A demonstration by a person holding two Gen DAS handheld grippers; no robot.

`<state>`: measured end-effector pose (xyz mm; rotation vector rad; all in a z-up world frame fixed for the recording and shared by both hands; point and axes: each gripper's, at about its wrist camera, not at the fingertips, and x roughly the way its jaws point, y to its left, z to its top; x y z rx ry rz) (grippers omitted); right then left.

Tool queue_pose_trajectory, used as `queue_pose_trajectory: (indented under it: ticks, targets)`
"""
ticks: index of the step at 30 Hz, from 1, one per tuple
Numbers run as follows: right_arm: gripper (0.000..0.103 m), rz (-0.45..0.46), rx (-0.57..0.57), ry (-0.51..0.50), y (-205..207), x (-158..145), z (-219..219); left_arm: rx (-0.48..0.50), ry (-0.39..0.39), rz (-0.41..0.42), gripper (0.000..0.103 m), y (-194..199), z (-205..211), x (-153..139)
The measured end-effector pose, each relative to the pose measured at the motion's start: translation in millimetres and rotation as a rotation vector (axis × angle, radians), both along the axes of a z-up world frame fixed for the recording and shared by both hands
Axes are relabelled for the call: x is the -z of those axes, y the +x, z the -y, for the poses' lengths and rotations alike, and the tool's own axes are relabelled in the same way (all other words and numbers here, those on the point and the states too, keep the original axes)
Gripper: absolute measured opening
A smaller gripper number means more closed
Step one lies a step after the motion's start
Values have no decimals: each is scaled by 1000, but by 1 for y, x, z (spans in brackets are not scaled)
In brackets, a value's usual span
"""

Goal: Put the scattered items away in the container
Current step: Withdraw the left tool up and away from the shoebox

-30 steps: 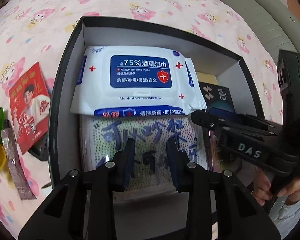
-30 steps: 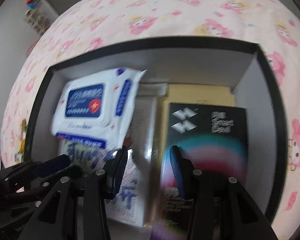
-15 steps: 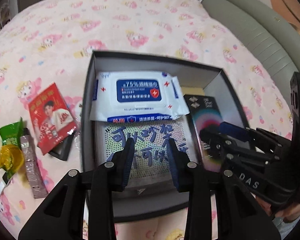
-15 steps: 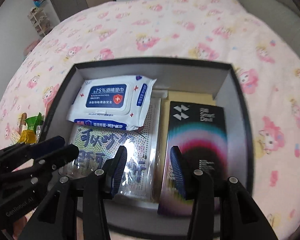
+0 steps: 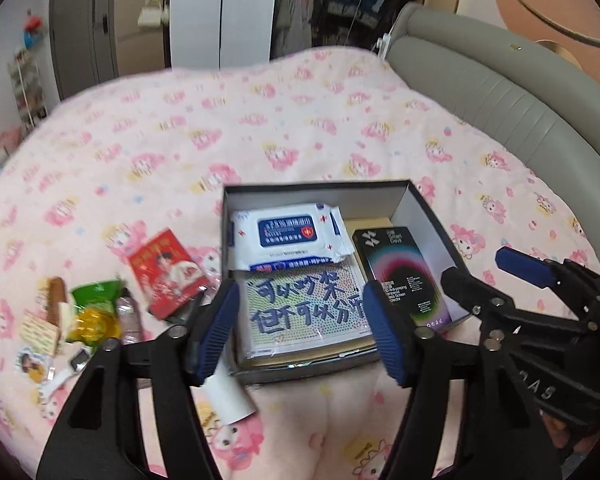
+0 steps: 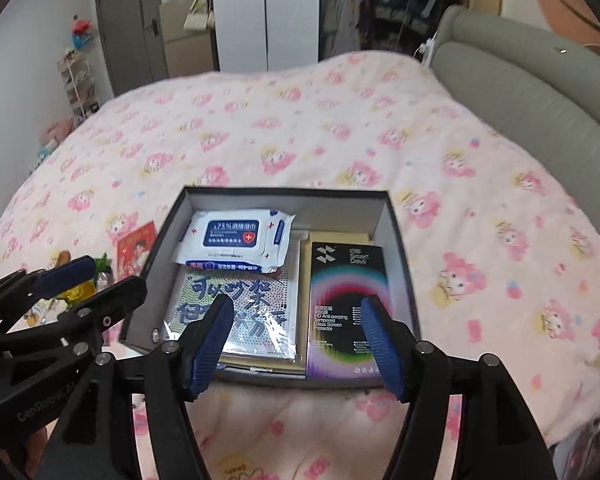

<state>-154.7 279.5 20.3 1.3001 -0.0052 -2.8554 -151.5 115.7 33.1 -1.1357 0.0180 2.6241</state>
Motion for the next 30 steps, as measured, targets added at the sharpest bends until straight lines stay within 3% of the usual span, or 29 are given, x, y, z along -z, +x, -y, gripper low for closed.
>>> queue_pose_trajectory:
  ticks: [5, 9, 15, 30]
  targets:
    - [69, -67, 25, -27, 35, -19, 1, -4, -33, -83, 80, 39, 5, -21]
    - [70, -106, 36, -41, 64, -27, 6, -30, -3, -106, 93, 66, 17, -31]
    - [73, -179, 40, -32, 105, -27, 16, -65, 2, -131, 102, 101, 30, -28]
    - [73, -125, 33, -43, 123, 0, 22, -53, -23, -79, 102, 121, 30, 1]
